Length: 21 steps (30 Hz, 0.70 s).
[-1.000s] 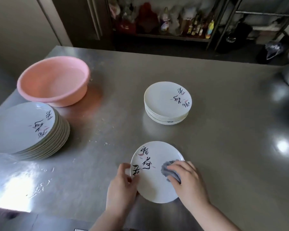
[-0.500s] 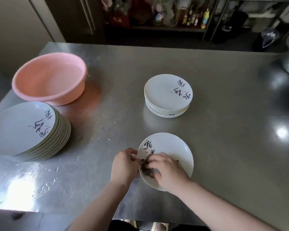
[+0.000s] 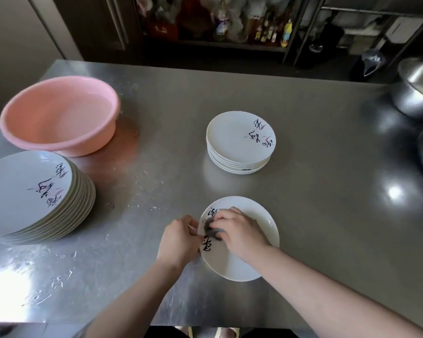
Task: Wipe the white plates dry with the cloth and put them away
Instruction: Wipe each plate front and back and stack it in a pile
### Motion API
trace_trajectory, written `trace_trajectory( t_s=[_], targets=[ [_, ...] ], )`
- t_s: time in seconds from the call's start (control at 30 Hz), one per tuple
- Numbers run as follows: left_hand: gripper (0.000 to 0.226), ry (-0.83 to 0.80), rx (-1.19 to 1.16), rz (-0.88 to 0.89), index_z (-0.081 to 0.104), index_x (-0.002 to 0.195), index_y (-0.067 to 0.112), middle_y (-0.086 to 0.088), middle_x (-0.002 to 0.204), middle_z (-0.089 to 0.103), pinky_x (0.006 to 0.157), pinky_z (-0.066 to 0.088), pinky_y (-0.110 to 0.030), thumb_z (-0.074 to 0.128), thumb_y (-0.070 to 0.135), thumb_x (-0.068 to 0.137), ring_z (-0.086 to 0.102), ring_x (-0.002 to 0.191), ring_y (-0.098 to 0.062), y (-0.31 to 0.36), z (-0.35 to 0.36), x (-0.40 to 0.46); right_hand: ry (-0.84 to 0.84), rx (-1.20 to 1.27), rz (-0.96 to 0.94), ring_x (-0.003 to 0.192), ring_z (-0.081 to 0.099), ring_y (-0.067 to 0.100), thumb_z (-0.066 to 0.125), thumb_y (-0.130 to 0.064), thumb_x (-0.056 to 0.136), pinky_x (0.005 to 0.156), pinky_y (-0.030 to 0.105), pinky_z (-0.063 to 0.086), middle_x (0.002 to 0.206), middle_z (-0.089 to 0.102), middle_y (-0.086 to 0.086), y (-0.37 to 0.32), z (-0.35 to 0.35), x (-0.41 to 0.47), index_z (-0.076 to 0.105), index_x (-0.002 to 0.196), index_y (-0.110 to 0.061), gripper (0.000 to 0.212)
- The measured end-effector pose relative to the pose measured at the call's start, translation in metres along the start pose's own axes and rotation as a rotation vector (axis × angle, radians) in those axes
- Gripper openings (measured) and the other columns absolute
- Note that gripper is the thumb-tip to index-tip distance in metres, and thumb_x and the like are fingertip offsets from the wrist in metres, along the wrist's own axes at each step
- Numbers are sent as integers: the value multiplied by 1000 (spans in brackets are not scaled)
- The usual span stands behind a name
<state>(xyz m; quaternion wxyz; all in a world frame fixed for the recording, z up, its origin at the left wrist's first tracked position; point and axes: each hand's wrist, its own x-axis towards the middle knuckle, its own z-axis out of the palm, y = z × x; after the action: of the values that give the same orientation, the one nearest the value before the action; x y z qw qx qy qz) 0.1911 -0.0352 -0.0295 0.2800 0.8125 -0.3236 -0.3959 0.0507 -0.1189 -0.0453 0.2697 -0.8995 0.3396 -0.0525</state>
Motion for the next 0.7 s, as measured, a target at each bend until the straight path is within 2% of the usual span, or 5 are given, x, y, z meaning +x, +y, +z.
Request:
trace_trajectory(
  t_s=[0.1, 0.2, 0.27, 0.53, 0.7],
  targets=[
    [16, -47, -51, -49, 57, 79, 7, -11, 64, 69, 51, 56, -34, 61, -8, 75, 68, 50, -25, -1, -2, -1, 127, -23, 63, 103, 53, 16, 64, -14, 86, 79, 32, 48, 107, 63, -11, 4, -7, 14, 73, 100, -26, 20],
    [16, -167, -63, -100, 55, 87, 0, -15, 63, 71, 56, 58, -44, 63, -5, 75, 70, 58, -33, -5, -3, -11, 231, -66, 257, 104, 52, 14, 63, -16, 87, 73, 33, 50, 105, 60, -13, 17, -11, 9, 71, 100, -27, 19],
    [20, -275, 20, -84, 56, 88, 3, -12, 63, 72, 55, 57, -39, 70, 5, 74, 70, 60, -32, -4, -7, -9, 244, -52, 282, 103, 53, 14, 65, -15, 85, 73, 35, 51, 105, 60, -13, 19, -11, 2, 72, 99, -26, 20],
    [14, -87, 229, 170, 74, 89, 15, -6, 85, 72, 68, 47, -26, 71, 28, 84, 67, 85, -25, 34, -4, 44, 208, 46, 141, 105, 56, 20, 65, -9, 81, 82, 31, 47, 109, 66, -7, 3, -2, 8, 76, 99, -21, 24],
    [4, -130, 61, -13, 65, 78, 4, -12, 68, 72, 58, 60, -40, 69, 4, 79, 70, 60, -29, 9, -2, 30, 282, 60, 302, 104, 54, 17, 67, -7, 82, 82, 37, 50, 107, 63, -7, 23, -11, 3, 75, 98, -20, 22]
  ],
)
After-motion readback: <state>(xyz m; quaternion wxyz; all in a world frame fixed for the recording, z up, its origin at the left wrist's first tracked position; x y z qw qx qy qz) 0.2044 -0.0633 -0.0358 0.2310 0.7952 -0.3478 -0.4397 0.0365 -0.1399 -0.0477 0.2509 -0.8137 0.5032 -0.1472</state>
